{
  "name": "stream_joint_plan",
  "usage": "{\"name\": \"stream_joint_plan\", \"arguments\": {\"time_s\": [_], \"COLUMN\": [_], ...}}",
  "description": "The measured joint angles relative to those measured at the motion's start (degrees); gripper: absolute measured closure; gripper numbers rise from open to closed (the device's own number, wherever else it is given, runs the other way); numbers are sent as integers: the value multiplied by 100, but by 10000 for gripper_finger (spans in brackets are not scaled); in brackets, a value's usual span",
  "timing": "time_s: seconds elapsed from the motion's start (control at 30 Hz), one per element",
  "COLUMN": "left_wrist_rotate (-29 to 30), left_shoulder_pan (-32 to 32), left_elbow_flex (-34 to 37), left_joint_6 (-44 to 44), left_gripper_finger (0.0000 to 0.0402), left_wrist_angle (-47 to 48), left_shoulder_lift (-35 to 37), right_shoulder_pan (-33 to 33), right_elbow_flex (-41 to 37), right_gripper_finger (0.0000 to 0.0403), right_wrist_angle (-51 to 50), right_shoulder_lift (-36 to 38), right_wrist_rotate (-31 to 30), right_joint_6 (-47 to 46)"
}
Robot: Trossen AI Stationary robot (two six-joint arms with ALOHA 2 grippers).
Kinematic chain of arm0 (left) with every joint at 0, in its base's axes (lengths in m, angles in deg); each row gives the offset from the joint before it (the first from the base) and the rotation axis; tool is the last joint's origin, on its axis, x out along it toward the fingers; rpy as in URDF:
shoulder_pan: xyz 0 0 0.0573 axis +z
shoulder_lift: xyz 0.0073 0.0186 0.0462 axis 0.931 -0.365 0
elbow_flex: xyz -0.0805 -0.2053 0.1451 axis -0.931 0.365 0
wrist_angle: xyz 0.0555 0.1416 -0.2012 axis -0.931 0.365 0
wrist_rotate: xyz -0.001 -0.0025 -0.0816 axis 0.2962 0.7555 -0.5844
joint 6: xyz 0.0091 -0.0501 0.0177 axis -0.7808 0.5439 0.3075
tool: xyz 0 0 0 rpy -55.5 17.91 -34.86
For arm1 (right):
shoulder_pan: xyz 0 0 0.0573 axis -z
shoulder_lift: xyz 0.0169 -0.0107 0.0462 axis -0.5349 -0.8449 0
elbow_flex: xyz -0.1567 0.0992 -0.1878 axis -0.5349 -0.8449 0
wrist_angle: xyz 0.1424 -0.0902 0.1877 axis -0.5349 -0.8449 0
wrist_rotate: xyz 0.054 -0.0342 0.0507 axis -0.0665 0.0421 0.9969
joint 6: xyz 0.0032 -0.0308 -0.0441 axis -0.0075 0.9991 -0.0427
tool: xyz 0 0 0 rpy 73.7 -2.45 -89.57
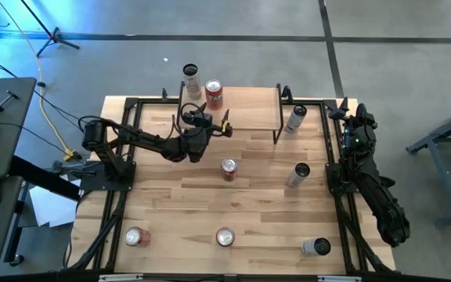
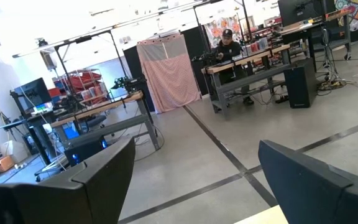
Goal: Place canned beverage on shelf
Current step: Put the red soda can on the shelf
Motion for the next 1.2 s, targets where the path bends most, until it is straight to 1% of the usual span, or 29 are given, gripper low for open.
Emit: {"name": "stream_joint_plan", "arguments": {"time_s": [0.2, 0.43, 0.57, 0.97, 1.2], "left_wrist_rotate": [34, 42, 41, 37, -243], "left_shoulder_pan": [-29, -70, -83, -81, 85], "left_elbow_flex": [0, 0, 0, 0, 0], "left_joint_6": [-4, 260, 244, 286, 291], "left_gripper_finger": [21, 81, 109, 163, 192], "left_wrist_angle": [16, 311, 337, 405, 487], "left_shoulder_lift": [0, 0, 0, 0, 0], "right_shoulder_pan": [1, 2, 2, 0, 0], "right_elbow_flex": [2, 1, 2, 0, 0], "right_gripper_finger": [75, 75, 75, 75, 75], "right_wrist_angle": [0, 0, 0, 0, 0], "right_shoulder_lift": [-1, 0, 1, 1, -1], "right_wrist_rotate": [0, 0, 0, 0, 0], "right_joint_6": [-1, -1, -1, -1, 1]}}
